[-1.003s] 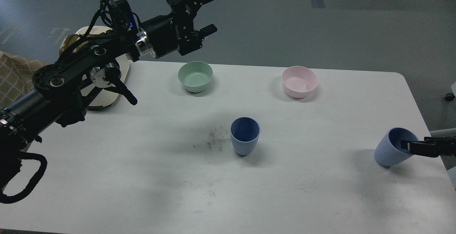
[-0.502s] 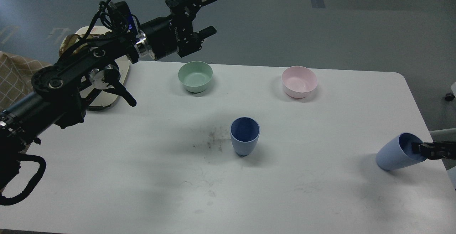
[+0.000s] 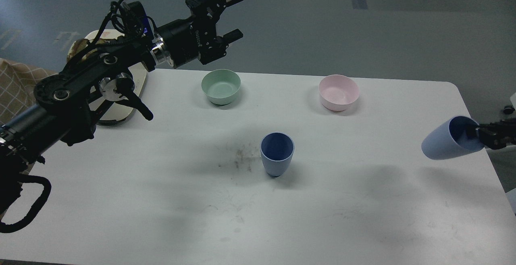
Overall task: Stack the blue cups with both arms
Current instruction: 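Lift the blue cup with the right gripper and carry it over the center cup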
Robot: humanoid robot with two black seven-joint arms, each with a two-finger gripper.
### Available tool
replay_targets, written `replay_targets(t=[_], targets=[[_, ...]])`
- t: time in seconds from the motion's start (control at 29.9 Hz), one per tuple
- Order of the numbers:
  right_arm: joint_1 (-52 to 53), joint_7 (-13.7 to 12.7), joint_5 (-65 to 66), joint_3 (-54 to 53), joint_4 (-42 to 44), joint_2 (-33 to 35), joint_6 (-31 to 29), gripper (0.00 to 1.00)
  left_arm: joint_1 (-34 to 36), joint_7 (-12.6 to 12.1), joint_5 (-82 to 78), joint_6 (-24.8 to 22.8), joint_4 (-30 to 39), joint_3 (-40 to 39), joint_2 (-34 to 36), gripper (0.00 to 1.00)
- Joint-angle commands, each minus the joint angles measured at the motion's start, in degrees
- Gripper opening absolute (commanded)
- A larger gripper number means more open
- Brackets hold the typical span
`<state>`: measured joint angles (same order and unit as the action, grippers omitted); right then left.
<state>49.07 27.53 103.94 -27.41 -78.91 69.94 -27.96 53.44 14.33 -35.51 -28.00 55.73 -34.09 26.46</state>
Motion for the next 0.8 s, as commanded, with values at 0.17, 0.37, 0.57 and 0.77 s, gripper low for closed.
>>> replay_targets(t=[0.17, 0.37, 0.57, 0.77], targets=[[9.9, -0.02, 3.03, 0.52, -0.2, -8.77, -0.04, 0.0, 0.08, -0.09, 0.0, 0.0, 0.08, -0.45, 0.44, 0.97], [14.82, -0.1, 3.99, 1.13, -0.2, -15.88, -0.04, 0.0, 0.0, -0.09, 0.0, 0.0, 0.17, -0.36, 0.53, 0.97], [16.23, -0.02, 7.24, 1.22, 0.07, -22.13, -0.04, 0.0, -0.09, -0.09, 0.0, 0.0, 0.17, -0.19, 1.31, 0.97], [17.54, -0.02, 7.33, 2.79, -2.21, -26.52, -0.04, 0.0, -0.18, -0.09, 0.0, 0.0, 0.17, -0.1, 2.11, 0.97]])
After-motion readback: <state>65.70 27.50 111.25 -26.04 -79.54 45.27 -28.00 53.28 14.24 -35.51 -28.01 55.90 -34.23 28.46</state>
